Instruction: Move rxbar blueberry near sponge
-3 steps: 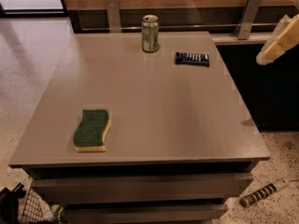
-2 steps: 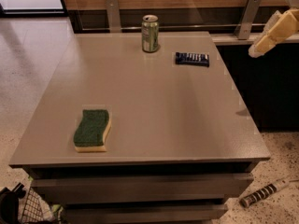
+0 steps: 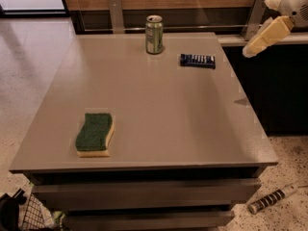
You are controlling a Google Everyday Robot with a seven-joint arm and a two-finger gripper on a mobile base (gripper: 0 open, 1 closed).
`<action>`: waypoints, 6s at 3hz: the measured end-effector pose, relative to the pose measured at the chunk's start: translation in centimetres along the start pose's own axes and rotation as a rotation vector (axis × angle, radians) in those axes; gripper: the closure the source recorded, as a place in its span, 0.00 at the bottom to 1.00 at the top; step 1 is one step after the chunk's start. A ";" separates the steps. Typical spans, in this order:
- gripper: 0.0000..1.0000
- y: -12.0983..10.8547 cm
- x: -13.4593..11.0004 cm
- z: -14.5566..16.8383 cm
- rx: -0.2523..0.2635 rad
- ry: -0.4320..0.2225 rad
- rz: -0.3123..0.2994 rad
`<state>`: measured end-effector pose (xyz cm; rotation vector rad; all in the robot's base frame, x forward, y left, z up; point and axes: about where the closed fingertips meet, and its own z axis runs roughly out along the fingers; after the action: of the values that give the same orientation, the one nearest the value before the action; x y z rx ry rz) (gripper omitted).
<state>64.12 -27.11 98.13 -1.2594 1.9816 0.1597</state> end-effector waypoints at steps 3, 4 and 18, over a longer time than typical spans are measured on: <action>0.00 -2.5 2.6 8.3 -0.078 -0.134 0.156; 0.00 -2.7 3.8 11.5 -0.116 -0.179 0.200; 1.00 -0.3 2.5 21.5 -0.240 -0.377 0.263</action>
Offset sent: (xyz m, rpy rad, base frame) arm 0.0371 -0.0079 -0.0345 0.1014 0.0538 -0.0617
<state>75.32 -18.81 81.56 -1.0149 1.8219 0.7295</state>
